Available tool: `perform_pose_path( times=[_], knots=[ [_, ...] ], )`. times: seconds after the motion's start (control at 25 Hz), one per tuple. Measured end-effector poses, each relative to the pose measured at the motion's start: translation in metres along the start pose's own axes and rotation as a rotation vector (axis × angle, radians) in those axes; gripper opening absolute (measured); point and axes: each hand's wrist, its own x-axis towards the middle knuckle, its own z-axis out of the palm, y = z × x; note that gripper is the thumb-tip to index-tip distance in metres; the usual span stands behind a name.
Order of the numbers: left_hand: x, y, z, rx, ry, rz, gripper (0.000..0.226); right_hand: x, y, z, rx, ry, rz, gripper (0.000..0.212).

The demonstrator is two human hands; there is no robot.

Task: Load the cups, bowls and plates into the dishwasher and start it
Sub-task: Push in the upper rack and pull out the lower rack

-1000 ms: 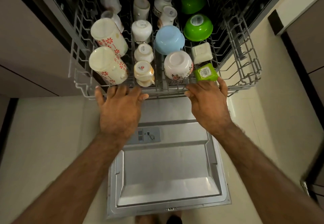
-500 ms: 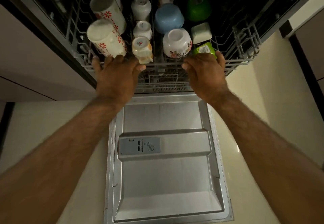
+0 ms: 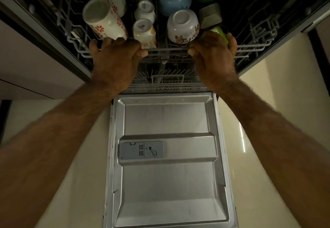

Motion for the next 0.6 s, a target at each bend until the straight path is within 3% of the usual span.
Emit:
perform_pose_path(
  times=[0.6],
  knots=[
    [-0.003, -0.015, 0.000, -0.016, 0.152, 0.012, 0.053, 0.003, -0.009, -0.006, -0.058, 0.050, 0.005, 0.035]
  ],
)
